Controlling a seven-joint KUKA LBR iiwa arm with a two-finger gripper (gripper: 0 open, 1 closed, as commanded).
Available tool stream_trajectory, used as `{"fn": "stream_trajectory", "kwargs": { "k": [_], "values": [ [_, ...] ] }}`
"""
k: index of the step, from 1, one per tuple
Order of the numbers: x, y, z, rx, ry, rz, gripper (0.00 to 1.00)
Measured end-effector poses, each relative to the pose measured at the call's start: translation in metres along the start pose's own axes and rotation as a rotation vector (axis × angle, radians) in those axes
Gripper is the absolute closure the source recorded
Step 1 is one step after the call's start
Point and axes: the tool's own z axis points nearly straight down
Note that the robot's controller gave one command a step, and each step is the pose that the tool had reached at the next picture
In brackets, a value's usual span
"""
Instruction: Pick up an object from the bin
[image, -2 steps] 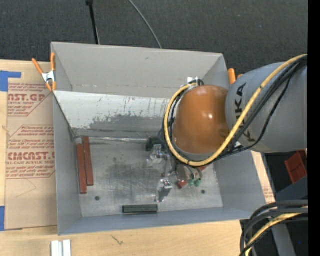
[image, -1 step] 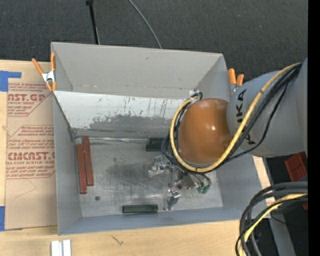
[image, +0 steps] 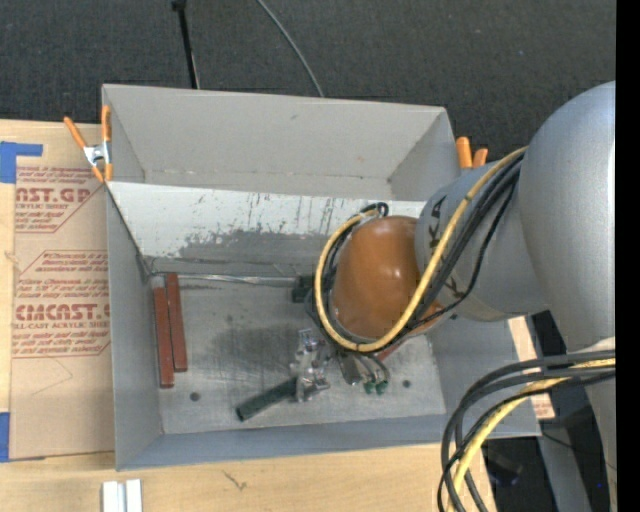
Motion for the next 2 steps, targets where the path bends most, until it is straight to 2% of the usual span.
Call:
{"fn": "stream_trajectory", "kwargs": {
  "k": [1, 2],
  "values": [
    [0.000, 0.000, 0.000, 0.000, 0.000, 0.000, 1.00],
    [-0.023, -0.003, -0.200, 0.002, 0.019, 0.092, 1.00]
  ]
}}
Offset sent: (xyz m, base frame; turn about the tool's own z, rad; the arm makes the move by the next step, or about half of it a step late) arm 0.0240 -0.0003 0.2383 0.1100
